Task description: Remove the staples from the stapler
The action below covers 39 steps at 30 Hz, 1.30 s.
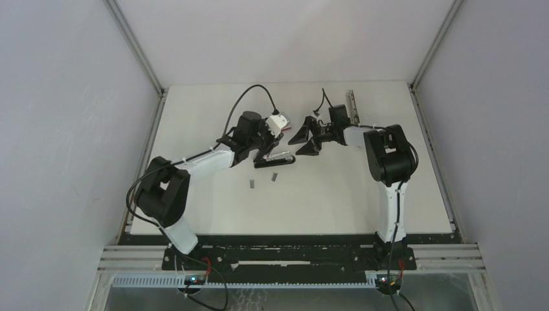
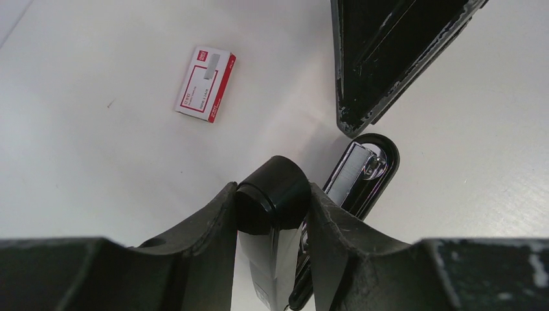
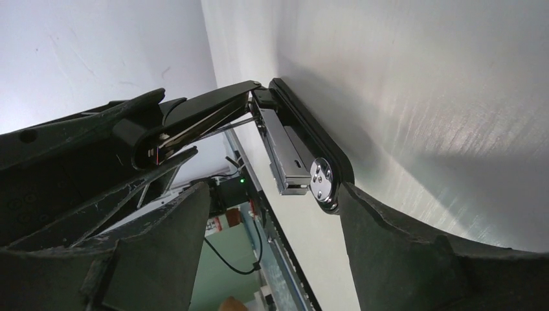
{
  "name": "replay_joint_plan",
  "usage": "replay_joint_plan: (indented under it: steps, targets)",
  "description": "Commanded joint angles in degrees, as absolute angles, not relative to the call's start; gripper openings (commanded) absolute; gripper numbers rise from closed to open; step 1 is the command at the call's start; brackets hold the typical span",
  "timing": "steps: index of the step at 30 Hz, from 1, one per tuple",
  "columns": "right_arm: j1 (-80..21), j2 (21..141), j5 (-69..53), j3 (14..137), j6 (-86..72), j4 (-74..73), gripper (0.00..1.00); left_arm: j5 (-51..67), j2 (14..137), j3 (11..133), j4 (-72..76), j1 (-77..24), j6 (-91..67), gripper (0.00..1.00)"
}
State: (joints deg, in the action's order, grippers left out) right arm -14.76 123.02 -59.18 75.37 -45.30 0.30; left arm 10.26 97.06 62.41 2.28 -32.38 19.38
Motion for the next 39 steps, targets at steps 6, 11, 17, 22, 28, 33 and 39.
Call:
replay_joint_plan:
  steps: [6, 11, 17, 22, 28, 33, 39]
  targets:
    - [-16.66, 123.66, -61.5, 75.23, -48.99, 3.81, 0.71, 10.69, 93.19, 60.0, 7.12, -32.87, 16.68, 0.43]
    - [-17.52, 123.56, -61.97, 75.23, -49.11, 3.5, 0.7, 10.49, 91.47, 59.68, 6.98, -32.87, 17.77, 0.43]
    - [-17.67, 122.52, -62.12, 75.23, -48.21, 2.11, 0.69, 9.92, 90.08, 59.62, 6.39, -32.87, 18.33, 0.43]
    - [-17.82, 122.84, -62.5, 72.7, -51.39, 6.47, 0.67, 9.45, 89.41, 58.07, 7.53, -32.92, 18.21, 0.43]
    - [-18.98, 124.32, -64.03, 72.35, -54.05, 10.68, 0.65, 8.67, 88.78, 56.86, 9.38, -33.07, 17.52, 0.43]
    - [-20.27, 125.3, -64.6, 72.1, -56.3, 14.06, 0.66, 8.59, 88.53, 56.37, 10.29, -33.05, 17.17, 0.43]
    - [-20.42, 126.27, -64.77, 71.63, -58.22, 18.05, 0.65, 9.72, 88.22, 55.39, 11.3, -33.05, 16.86, 0.44]
